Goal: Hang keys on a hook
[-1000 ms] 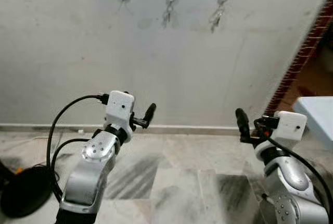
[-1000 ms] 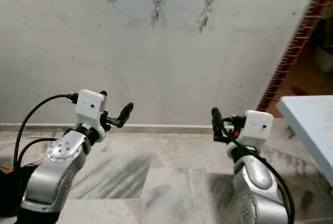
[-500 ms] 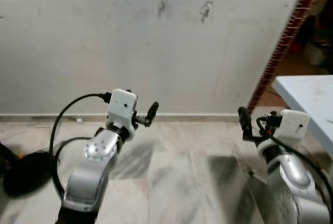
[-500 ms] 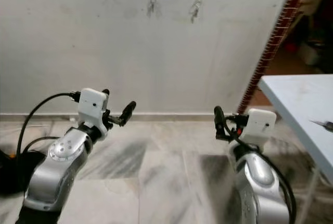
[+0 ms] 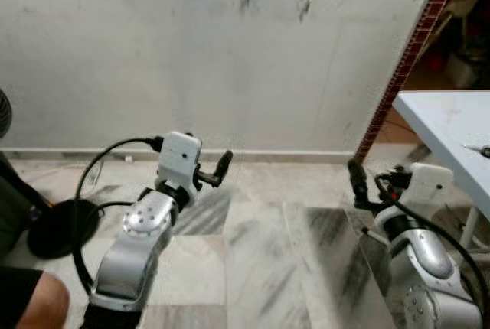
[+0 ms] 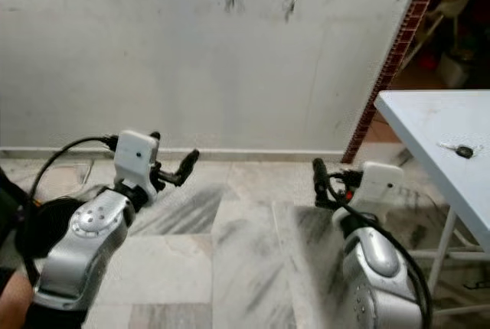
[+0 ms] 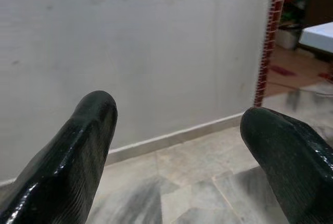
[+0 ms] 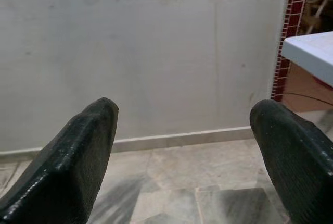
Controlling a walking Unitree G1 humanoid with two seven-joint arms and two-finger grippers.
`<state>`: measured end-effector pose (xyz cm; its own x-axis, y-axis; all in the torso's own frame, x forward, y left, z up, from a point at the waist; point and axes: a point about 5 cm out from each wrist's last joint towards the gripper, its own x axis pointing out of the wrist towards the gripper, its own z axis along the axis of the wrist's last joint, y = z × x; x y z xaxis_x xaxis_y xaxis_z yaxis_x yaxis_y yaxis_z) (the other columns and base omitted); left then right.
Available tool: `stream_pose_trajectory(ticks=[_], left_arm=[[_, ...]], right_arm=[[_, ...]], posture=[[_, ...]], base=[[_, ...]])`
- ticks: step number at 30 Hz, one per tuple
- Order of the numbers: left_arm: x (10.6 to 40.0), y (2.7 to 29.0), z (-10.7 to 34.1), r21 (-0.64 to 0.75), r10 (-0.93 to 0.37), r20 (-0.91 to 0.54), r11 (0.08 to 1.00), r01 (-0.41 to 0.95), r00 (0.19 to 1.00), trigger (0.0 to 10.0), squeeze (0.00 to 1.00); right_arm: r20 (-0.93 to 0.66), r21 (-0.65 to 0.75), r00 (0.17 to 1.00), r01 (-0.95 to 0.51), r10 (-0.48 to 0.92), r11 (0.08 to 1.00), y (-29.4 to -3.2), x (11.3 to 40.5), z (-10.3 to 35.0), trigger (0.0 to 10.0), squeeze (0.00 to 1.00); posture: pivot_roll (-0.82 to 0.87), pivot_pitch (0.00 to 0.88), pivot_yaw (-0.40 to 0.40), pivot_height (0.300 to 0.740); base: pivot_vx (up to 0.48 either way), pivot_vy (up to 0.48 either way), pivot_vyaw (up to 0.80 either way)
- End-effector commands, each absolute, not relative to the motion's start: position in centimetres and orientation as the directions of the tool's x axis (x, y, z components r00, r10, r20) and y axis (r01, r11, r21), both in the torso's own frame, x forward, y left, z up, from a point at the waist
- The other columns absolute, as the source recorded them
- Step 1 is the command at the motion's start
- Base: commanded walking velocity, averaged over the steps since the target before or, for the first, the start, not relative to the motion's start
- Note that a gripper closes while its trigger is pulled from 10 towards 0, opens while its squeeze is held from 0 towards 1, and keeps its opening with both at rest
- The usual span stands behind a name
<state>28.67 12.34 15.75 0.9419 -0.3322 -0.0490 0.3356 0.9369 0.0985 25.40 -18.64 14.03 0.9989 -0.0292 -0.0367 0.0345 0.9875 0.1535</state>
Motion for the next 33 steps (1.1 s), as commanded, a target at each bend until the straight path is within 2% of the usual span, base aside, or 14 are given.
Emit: stream_pose_trajectory(ticks=[1, 13, 33], left_arm=[[28.6, 11.9, 15.6, 0.096, -0.349, -0.053, 0.931, 0.353, 0.936, 10.0, 0.0], [29.4, 11.8, 16.2, 0.068, -0.363, -0.03, 0.929, 0.364, 0.931, 10.0, 0.0], [30.6, 12.4, 16.3, 0.064, -0.328, -0.037, 0.942, 0.33, 0.944, 10.0, 0.0]], right_arm=[[-0.032, 0.146, 0.998, 0.049, -0.045, 0.988, -19.1, 25.4, 14.2, 10.0, 0.0], [-0.042, 0.154, 0.998, 0.051, -0.045, 0.987, -19.1, 25.6, 14.3, 10.0, 0.0], [-0.04, 0.155, 0.998, 0.059, -0.054, 0.986, -19.1, 25.6, 14.4, 10.0, 0.0]], posture=[[0.13, 0.0, -0.031, 0.74], [0.12, 0.0, -0.027, 0.74], [0.11, 0.0, -0.024, 0.74]], base=[[0.0, 0.0, 0.0], [0.0, 0.0, -0.05], [0.0, 0.0, -0.8]])
